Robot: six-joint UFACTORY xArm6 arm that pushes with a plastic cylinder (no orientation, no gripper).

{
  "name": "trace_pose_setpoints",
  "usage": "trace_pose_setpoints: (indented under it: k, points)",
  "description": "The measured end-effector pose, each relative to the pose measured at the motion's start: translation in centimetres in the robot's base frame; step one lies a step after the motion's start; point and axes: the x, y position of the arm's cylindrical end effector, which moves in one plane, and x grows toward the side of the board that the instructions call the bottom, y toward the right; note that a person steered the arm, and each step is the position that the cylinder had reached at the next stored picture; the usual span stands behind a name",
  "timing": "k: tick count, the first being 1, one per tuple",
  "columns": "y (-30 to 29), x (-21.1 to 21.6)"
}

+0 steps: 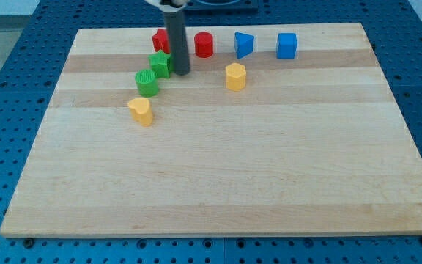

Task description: Push yellow hexagon closer to yellow heart

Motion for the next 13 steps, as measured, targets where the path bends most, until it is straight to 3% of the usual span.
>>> trace_pose_setpoints:
  k: [1,2,3,4,5,6,8,9,11,12,13]
  points:
    - [7.7,-0.4]
    - [11.0,-1.4]
    - [10.9,1.2]
    - [5.0,4.0]
    - [6.1,7.2]
    - [0.6,9.5]
    - [0.4,14.9]
    - [4.0,17.0]
    - [-7.2,16.7]
    - [-8.8,18.9]
    - [-14.8,22.0]
